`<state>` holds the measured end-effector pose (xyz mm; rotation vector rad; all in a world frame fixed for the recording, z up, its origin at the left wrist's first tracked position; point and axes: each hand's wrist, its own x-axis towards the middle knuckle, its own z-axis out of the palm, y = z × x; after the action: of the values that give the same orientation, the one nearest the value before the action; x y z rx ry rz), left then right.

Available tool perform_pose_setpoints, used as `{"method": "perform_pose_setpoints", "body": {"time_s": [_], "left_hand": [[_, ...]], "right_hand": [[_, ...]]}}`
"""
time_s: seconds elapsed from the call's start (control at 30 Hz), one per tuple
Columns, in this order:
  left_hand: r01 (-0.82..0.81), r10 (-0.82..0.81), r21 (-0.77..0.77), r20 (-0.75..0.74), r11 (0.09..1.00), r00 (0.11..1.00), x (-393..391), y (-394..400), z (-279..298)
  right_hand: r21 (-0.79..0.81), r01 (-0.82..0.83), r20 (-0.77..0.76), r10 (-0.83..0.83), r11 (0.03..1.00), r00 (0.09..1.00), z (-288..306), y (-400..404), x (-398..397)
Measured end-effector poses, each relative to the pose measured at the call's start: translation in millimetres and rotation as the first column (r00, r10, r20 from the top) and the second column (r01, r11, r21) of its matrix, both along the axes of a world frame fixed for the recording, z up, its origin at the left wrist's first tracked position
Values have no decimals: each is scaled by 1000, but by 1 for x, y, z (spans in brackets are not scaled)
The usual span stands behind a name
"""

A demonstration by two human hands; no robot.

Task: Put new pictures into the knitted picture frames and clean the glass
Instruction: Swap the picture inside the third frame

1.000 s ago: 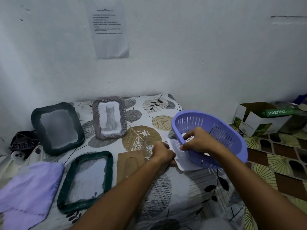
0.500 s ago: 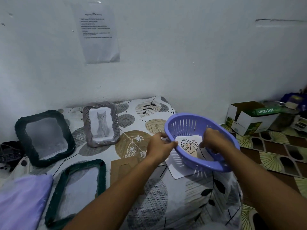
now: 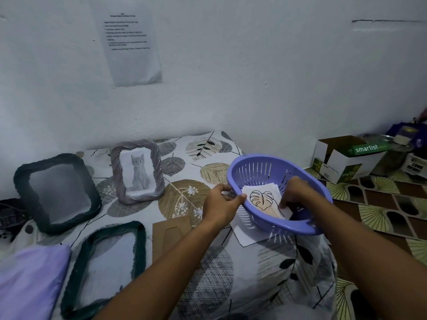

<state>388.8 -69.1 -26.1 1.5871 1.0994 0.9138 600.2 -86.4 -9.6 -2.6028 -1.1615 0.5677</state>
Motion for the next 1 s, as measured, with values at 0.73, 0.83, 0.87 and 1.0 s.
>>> {"method": "perform_pose_setpoints", "body": {"time_s": [0.73,0.83,0.87,1.0], "left_hand": [[209,-146,-155,341,966,929,2,-24,64],[295,-164,-236,452,926,877,-4,-28,77],[294,-154,-246,464,924,872,-7,-28,79],[224,-51,-285,509,932,859,-27,-26,85]], "right_hand": [[503,178,-776,350,846,525,52,-38,-32],[572,48,-700,457,819,549,71,-44,-58],[585,11,-670,475,811,571,76,-44,-67],[624,-49,-582,505,780,638,82,-40,-101]]}}
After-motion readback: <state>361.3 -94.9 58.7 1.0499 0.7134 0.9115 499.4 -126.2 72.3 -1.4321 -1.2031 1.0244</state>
